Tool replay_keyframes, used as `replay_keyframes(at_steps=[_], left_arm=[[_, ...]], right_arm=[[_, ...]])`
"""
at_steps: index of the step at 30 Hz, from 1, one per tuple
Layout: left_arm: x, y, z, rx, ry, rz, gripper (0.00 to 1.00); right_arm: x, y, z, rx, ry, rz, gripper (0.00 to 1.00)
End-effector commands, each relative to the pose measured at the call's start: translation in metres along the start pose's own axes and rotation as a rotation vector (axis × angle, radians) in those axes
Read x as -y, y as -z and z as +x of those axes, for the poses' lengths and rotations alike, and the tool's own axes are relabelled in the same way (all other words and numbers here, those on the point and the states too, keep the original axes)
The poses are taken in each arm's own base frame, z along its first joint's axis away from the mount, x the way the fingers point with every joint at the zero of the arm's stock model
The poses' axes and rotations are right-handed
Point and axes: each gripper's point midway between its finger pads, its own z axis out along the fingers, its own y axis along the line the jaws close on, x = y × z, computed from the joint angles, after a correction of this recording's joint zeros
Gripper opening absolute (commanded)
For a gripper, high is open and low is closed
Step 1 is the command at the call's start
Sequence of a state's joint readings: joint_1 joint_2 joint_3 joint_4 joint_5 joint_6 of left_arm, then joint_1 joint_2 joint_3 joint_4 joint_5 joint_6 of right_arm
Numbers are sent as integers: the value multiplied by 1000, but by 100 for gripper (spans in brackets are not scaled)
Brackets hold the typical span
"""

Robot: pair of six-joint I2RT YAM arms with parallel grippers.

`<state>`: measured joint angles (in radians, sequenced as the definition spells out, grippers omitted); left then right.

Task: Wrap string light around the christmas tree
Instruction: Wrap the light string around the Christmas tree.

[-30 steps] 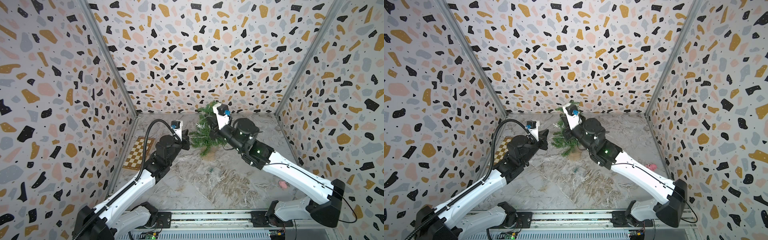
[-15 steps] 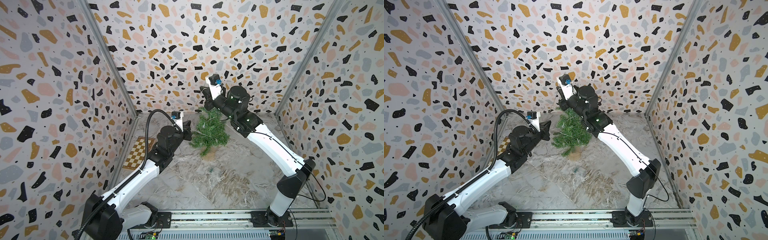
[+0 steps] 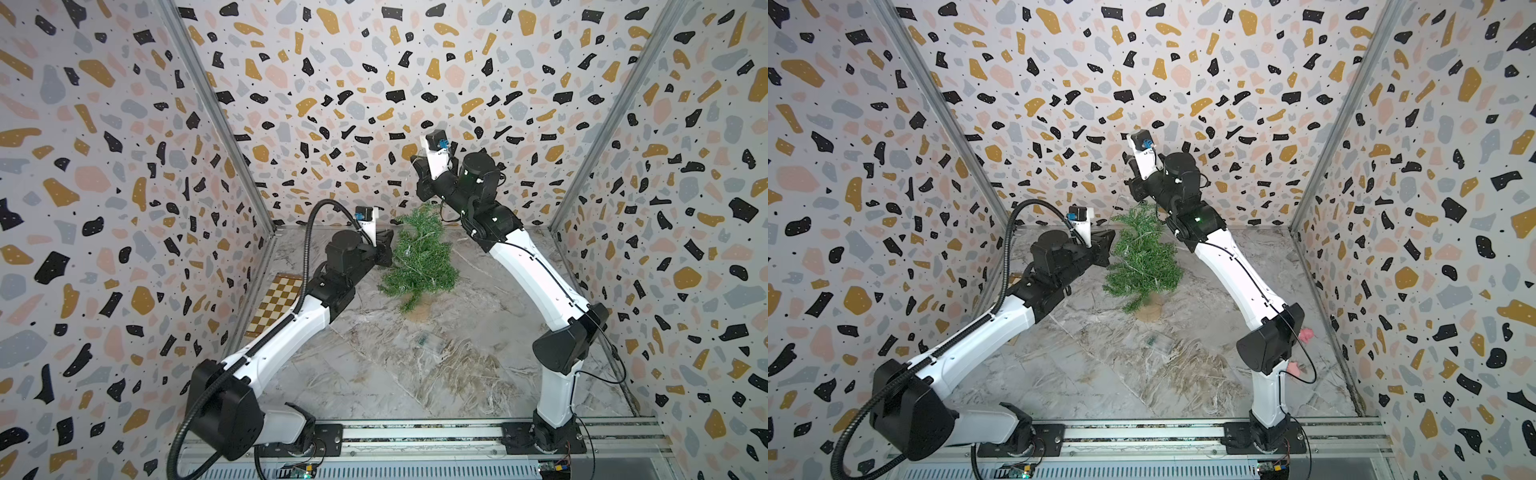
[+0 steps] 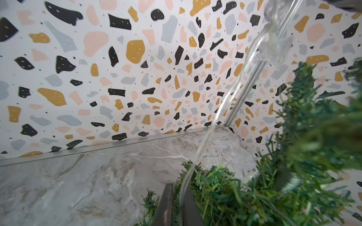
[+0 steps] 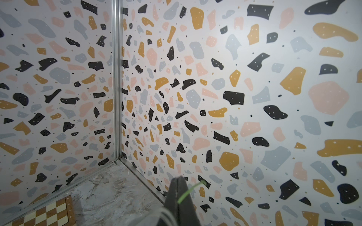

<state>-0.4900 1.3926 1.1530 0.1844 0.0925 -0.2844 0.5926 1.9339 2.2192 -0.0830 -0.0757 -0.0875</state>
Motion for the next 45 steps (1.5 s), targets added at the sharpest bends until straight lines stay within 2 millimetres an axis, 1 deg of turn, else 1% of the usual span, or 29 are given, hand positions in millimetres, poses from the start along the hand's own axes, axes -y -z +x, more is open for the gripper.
replay_keyframes(at_steps=[1, 4, 8, 9, 10, 13, 15, 18, 20, 22, 24, 25, 29, 30, 36, 40, 45], left_arm=[[9, -9, 8, -54, 12, 71, 11], [12, -11, 15, -63, 26, 95, 12], [15, -10, 25, -89, 45, 120, 14], [14, -9, 28, -93, 48, 119, 15], [13, -8, 32, -101, 53, 116, 15], [9, -4, 41, -117, 60, 107, 13], [6, 0, 43, -118, 66, 100, 12], [4, 6, 42, -116, 69, 91, 12], [4, 11, 39, -112, 62, 88, 15], [3, 17, 38, -113, 53, 80, 21], [3, 23, 37, -111, 47, 74, 27], [3, 26, 36, -109, 45, 73, 29], [6, 34, 35, -101, 60, 81, 33], [7, 36, 34, -102, 69, 87, 34], [13, 50, 31, -96, 89, 110, 35], [16, 59, 34, -103, 106, 123, 35], [18, 64, 39, -111, 117, 130, 35]], right_arm=[[31, 7, -10, 13, -60, 48, 0], [40, 3, 5, -28, -61, 62, 0], [54, -2, 43, -123, -78, 85, 0], [56, -1, 49, -135, -88, 88, 0], [57, 1, 54, -145, -98, 87, 0], [52, 7, 64, -152, -116, 67, 0], [50, 9, 74, -176, -129, 67, 0], [50, 14, 98, -234, -144, 77, 0], [57, 21, 110, -262, -159, 105, 0], [66, 32, 117, -276, -183, 135, 0], [73, 43, 118, -273, -206, 153, 0], [74, 49, 115, -266, -211, 154, 0], [71, 61, 102, -249, -211, 139, 0], [69, 63, 102, -256, -213, 133, 0], [75, 80, 95, -281, -196, 175, 0], [78, 93, 91, -288, -196, 207, 0], [80, 106, 89, -303, -224, 237, 0]])
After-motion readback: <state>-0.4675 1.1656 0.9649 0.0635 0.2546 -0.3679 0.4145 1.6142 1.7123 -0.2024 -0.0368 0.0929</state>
